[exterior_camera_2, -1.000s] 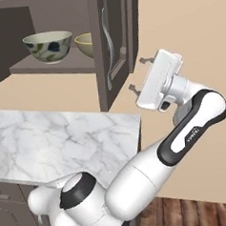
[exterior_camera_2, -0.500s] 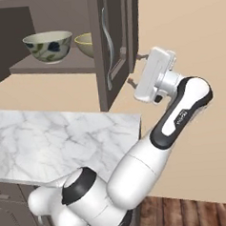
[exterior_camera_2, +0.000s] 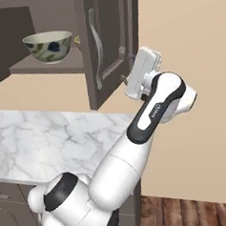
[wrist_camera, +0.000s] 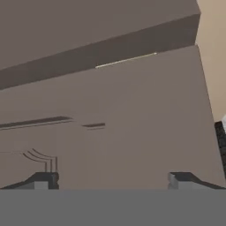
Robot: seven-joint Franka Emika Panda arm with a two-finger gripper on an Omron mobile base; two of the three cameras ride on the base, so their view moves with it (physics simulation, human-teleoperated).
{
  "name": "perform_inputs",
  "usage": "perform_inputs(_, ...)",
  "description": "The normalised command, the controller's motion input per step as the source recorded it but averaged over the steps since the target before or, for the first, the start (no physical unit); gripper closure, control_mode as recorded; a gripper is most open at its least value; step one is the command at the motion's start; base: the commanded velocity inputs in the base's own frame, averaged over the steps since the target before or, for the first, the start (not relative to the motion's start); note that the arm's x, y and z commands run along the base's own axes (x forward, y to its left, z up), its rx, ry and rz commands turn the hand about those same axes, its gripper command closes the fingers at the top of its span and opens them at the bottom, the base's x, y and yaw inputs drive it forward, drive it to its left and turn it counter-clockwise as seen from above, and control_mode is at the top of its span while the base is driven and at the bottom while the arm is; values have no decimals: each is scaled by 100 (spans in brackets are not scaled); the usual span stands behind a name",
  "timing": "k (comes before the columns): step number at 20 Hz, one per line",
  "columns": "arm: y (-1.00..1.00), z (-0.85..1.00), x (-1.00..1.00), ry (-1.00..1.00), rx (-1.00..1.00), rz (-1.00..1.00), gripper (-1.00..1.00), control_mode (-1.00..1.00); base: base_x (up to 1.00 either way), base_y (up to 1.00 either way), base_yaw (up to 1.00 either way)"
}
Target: Open the cabinet. Pick the bowls from the counter and place them in the cabinet. Then close the cabinet.
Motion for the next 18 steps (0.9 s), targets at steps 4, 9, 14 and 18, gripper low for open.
perform_inputs(4, 100, 0, 0, 0, 0, -40, -100, -100, 0, 0, 0)
perform_inputs(9, 100, -2, 9, 0, 0, -50, -100, -100, 0, 0, 0)
perform_inputs(14, 100, 15, 52, -3, -11, -58, -100, -100, 0, 0, 0)
perform_inputs(18, 94, 58, 52, -3, -14, -56, -100, -100, 0, 0, 0)
